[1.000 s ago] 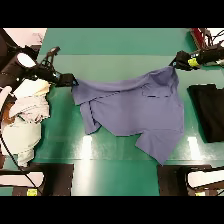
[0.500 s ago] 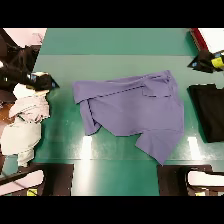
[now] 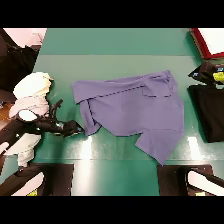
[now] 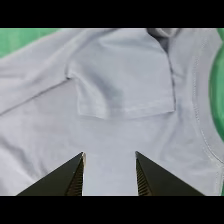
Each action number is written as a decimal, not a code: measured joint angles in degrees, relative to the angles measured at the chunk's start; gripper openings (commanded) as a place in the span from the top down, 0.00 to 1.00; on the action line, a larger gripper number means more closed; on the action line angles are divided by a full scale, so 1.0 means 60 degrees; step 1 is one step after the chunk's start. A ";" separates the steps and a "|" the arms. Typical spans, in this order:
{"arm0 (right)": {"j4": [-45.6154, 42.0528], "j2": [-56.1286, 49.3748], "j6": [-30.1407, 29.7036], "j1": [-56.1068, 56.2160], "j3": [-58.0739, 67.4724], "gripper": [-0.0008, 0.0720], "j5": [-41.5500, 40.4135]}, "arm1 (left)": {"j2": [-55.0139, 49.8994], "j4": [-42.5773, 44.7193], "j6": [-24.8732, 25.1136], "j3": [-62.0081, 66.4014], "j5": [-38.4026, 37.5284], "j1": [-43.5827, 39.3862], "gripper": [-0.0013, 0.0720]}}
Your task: Fold the shirts.
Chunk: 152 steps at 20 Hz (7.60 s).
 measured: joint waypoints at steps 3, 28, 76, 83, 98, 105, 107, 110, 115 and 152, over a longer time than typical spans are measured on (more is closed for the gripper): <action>0.0051 0.0357 -0.0011 0.0000 -0.0153 0.48 -0.0124 | 0.0040 -0.0248 -0.0321 -0.0368 0.0809 -0.0761 0.37; -0.0073 0.1563 -0.0153 -0.1410 -0.0907 0.48 0.1333 | -0.0350 0.1293 -0.1690 0.1920 0.2033 -0.2852 0.95; 0.1064 0.5388 -0.1275 -0.2696 0.4976 0.97 -0.2222 | 0.1461 0.4051 -0.1781 1.6517 0.0433 -0.0725 0.95; 0.1078 0.3599 -0.0601 -0.3825 0.7249 0.97 0.0703 | 0.1657 0.3799 -0.1905 1.5314 -0.0004 -0.0725 0.95; -0.1056 -0.2965 0.0335 0.0528 0.2885 0.97 0.1792 | -0.3665 0.4787 -0.1982 0.9329 0.1024 -0.0721 0.95; -0.1224 -0.5359 0.0346 0.0794 0.4874 0.97 -0.0630 | -0.5096 0.5056 -0.1810 0.9486 0.4138 -0.0463 0.95; -0.1268 -0.5796 0.0350 0.0812 0.5559 0.97 -0.0929 | -0.5217 0.5013 -0.1792 0.9712 0.4477 -0.0189 0.95; -0.1534 -0.6124 0.0350 0.0852 0.6054 0.97 -0.1031 | -0.5308 0.4721 -0.1559 0.9887 0.4277 0.0084 0.95; -0.2696 -0.6215 0.0255 0.1220 0.5563 0.97 0.0076 | -0.5362 0.4554 -0.0663 0.9930 0.2524 0.0182 0.95; -0.0270 0.1122 -0.0663 0.0663 -0.1843 0.43 0.1235 | -0.0565 0.2696 0.0160 0.1005 -0.0637 0.1971 0.78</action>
